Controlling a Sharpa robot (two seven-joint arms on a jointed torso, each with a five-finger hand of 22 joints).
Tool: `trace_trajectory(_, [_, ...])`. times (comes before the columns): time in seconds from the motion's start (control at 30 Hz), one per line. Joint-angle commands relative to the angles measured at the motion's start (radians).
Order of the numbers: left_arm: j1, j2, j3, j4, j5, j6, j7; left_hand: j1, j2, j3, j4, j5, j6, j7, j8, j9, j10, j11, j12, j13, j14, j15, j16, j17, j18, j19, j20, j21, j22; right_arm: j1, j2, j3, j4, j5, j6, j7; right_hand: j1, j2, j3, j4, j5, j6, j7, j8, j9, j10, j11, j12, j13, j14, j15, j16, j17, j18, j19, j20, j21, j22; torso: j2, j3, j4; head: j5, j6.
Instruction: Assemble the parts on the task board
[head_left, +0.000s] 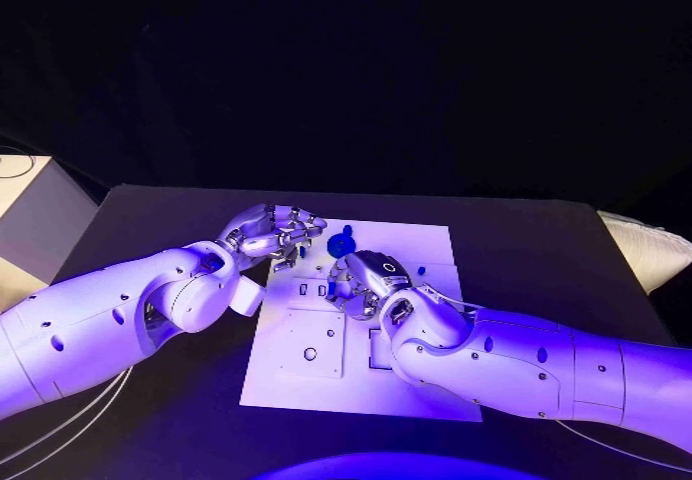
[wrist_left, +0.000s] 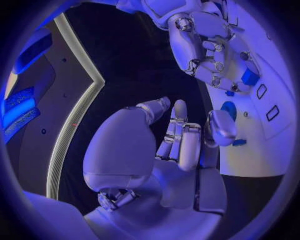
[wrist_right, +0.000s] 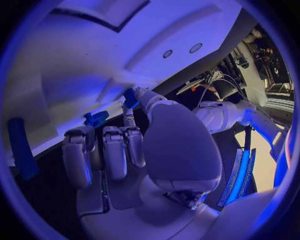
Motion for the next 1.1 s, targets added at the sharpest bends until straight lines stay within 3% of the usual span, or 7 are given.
trace_trajectory(0.03, [0.0,0.002,0.001,0.002,-0.005,0.021,0.001,-0.012,-0.001,0.002,0.006,0.0,-0.004,-0.006,0.003,-0.001,-0.002,-0.002,0.005,0.002,0.024,0.0,0.0,0.085,-0.009,0.008,0.0,0.002,-0.001,-0.002,0.002,0.0,-0.003,-0.016,-0.001,0.005,-0.012,0.0,0.002,0.005,0.002,0.002,-0.002,0.004,0.001,0.038,-0.007,0.003,0.198,0.106,-0.008,0.004,0.263,-0.007,0.105,-0.01,0.004,0.263,0.0,-0.0002,0.0002,0.0,-0.001])
trace_trajectory(0.3, [0.0,0.002,0.001,0.002,-0.006,0.023,0.0,-0.012,-0.001,0.002,0.006,0.0,-0.004,-0.006,0.003,-0.001,-0.002,-0.002,0.005,0.002,0.024,0.0,0.0,0.085,-0.009,0.008,0.0,0.002,-0.001,-0.002,0.003,0.0,-0.009,-0.017,0.001,0.009,-0.016,-0.003,0.001,0.006,0.002,0.0,-0.001,0.005,0.001,0.036,-0.007,0.0,0.196,0.106,-0.008,0.004,0.263,-0.006,0.104,-0.01,0.002,0.261,0.0,0.0004,-0.0003,0.001,-0.001])
trace_trajectory(0.6, [0.0,0.002,0.001,0.002,-0.007,0.027,-0.003,-0.013,0.0,0.003,0.007,0.0,-0.005,-0.006,0.003,-0.001,-0.004,-0.002,0.006,0.002,0.023,0.001,0.0,0.084,-0.009,0.009,0.0,0.002,0.0,-0.003,0.005,0.0,-0.011,-0.017,-0.009,0.02,-0.051,-0.031,-0.019,0.023,-0.02,-0.026,0.008,0.001,-0.004,0.024,0.001,-0.012,0.185,0.106,-0.001,0.004,0.263,-0.005,0.102,-0.006,-0.003,0.259,0.001,0.0006,-0.0002,0.001,-0.002])
trace_trajectory(1.1, [0.0,0.001,0.001,0.001,-0.008,0.031,-0.005,-0.013,0.0,0.003,0.007,0.0,-0.005,-0.006,0.003,-0.001,-0.004,-0.002,0.006,0.002,0.023,0.001,0.0,0.084,-0.009,0.009,0.0,0.002,0.0,-0.003,0.008,0.0,-0.016,-0.017,0.002,0.027,-0.056,-0.037,-0.027,0.026,-0.024,-0.029,0.009,0.002,-0.004,0.019,0.002,-0.017,0.182,0.106,0.0,0.004,0.263,-0.004,0.101,-0.005,-0.005,0.257,0.001,0.0003,-0.0001,0.001,-0.007])
